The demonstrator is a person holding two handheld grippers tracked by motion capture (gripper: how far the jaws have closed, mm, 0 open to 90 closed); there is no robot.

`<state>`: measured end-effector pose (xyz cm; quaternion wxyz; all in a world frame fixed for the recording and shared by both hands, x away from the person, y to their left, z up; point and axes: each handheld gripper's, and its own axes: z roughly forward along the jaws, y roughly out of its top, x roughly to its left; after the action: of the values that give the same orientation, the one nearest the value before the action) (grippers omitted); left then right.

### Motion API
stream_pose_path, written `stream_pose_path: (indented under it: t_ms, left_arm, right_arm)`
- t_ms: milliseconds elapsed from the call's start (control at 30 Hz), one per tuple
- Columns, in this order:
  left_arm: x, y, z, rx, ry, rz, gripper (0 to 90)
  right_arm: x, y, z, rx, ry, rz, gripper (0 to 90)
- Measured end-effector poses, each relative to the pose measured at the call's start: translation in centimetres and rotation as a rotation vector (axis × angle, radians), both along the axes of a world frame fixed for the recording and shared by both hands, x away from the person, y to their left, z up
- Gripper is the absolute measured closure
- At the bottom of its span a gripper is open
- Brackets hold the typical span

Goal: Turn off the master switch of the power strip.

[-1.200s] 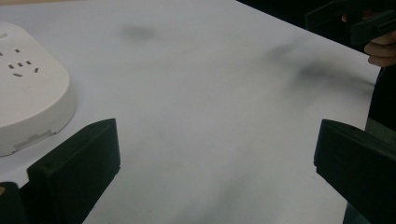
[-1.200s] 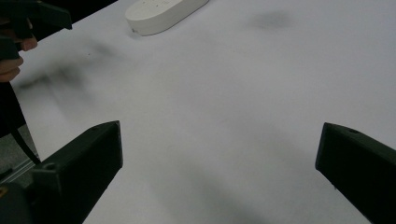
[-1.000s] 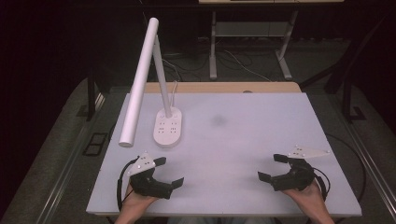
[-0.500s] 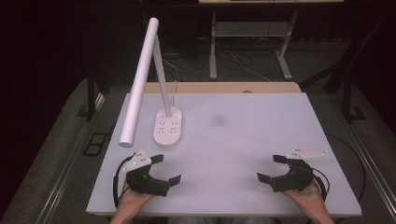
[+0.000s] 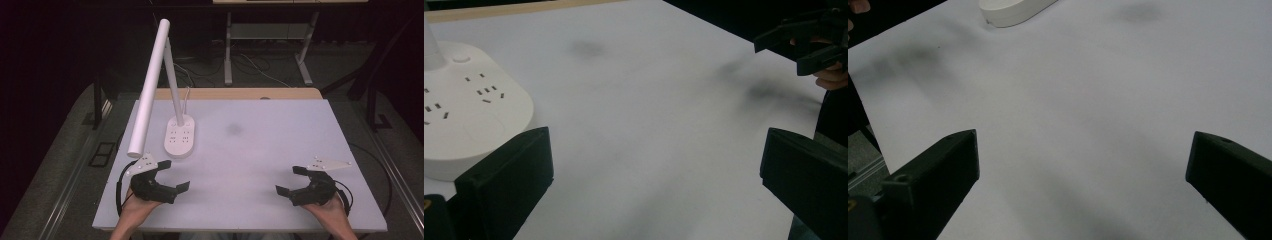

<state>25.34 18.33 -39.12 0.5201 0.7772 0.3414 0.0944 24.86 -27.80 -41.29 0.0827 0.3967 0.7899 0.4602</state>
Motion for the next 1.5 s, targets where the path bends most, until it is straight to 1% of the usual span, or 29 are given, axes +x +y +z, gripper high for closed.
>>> stream_pose_path:
  t_ms: [100, 200, 300, 467, 533, 733, 833, 867, 1033, 1267, 1300, 1500]
  left_arm:
    - [0.2, 0.2, 0.2, 0.004, 0.004, 0.004, 0.0]
    - [0.9, 0.7, 0.4, 0.014, 0.008, 0.012, 0.0]
    - [1.3, 0.8, 0.5, 0.013, 0.014, 0.018, 0.0]
    - [2.2, 1.5, 1.1, 0.037, 0.019, 0.026, 0.0]
    - [2.5, 1.7, 1.3, 0.04, 0.018, 0.027, 0.0]
    - [3.0, 2.1, 1.7, 0.046, 0.016, 0.037, 0.0]
    - [3.3, 2.3, 1.9, 0.052, 0.018, 0.043, 0.0]
    - [3.4, 2.4, 1.9, 0.06, 0.019, 0.042, 0.0]
    - [3.9, 2.8, 2.2, 0.05, 0.023, 0.051, 0.0]
    - [5.0, 3.6, 2.6, 0.048, 0.03, 0.069, 0.1]
    - [5.3, 3.7, 2.7, 0.042, 0.032, 0.082, 0.1]
    - [6.1, 4.0, 2.6, 0.053, 0.038, 0.089, 0.4]
  right_arm:
    - [0.0, 0.0, 0.0, -0.001, 0.002, -0.002, 0.0]
    - [0.0, 0.0, -0.1, -0.001, 0.003, -0.002, 0.0]
    - [0.0, 0.1, -0.1, -0.004, 0.004, -0.002, 0.0]
    - [0.0, 0.1, -0.2, -0.007, 0.004, -0.004, 0.0]
    - [0.0, 0.0, -0.2, -0.008, 0.005, -0.005, 0.0]
    - [0.0, -0.1, -0.2, -0.007, 0.007, -0.009, 0.0]
    - [0.0, -0.1, -0.2, -0.008, 0.006, -0.008, 0.0]
    - [0.0, -0.1, -0.2, -0.009, 0.007, -0.008, 0.0]
    - [0.0, 0.0, -0.2, -0.012, 0.007, -0.008, 0.0]
    - [0.0, -0.1, -0.2, -0.012, 0.007, -0.009, 0.0]
    - [0.0, -0.1, -0.2, -0.012, 0.007, -0.009, 0.0]
    - [0.0, -0.1, -0.2, -0.014, 0.004, -0.01, 0.0]
